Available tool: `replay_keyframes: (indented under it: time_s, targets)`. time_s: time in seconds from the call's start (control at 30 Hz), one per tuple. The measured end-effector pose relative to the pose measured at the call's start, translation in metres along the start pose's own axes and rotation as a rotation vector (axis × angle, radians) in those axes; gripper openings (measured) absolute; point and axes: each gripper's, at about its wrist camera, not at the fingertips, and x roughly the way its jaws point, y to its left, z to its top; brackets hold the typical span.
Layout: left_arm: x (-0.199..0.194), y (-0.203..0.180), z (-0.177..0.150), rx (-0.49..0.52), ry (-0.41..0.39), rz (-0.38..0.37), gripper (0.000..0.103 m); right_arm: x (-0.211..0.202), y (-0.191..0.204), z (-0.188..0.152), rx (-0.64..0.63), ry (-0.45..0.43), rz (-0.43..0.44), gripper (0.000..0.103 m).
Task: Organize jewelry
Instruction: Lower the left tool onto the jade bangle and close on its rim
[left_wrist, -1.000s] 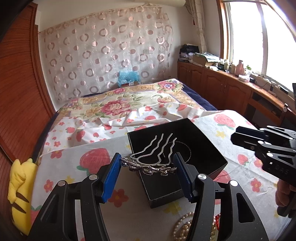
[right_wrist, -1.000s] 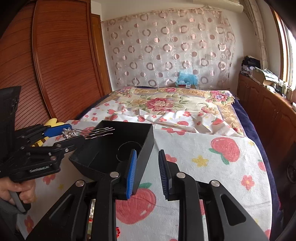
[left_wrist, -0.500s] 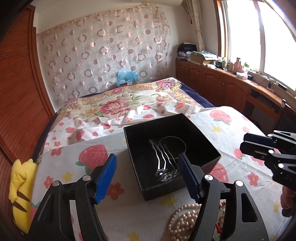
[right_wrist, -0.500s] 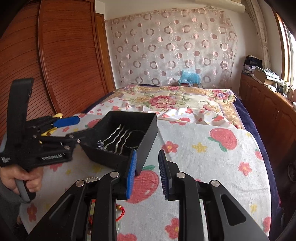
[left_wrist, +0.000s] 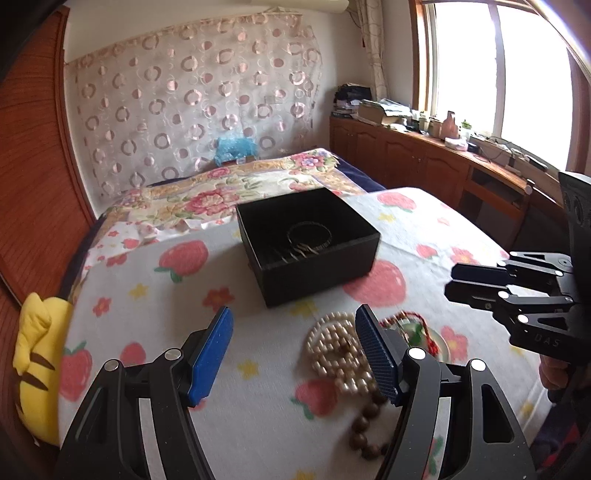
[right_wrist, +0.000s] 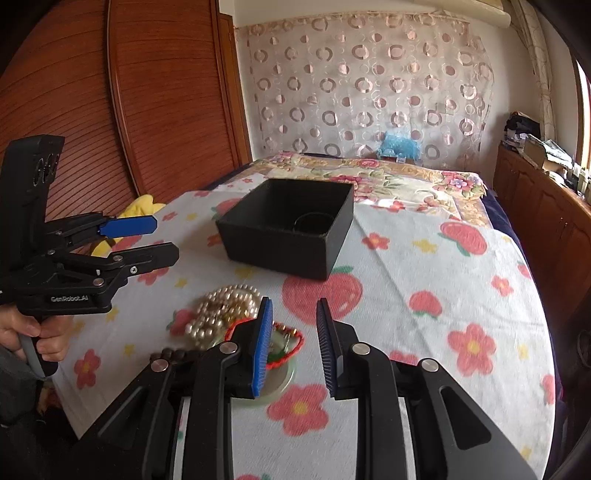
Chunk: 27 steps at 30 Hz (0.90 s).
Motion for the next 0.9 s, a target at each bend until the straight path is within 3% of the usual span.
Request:
replay_keyframes:
  time_s: [0.27,0.63,0.73,0.9]
  targets:
    - [-0.004,-0.001,-0.035,-0.023,0.053,-0.015,0.066,0.019,0.021,-0.009,-0.069,0.092,0.062,0.027]
    - [-0.008,-0.001,-0.053,-0.033,0.083,-0.037,0.066,0.034,0.036,-0.019,-0.133,0.165,0.041,0.026]
    - [-0.01,-0.003,-0.053,-0.028,0.079,-0.045,0.066,0.033,0.04,-0.018,-0.161,0.155,0.042,0.01]
    - [-0.008,-0.007,-0.056,-0.028,0.088,-0.062,0.066,0.021,0.036,-0.015,-0.152,0.111,0.021,0.008]
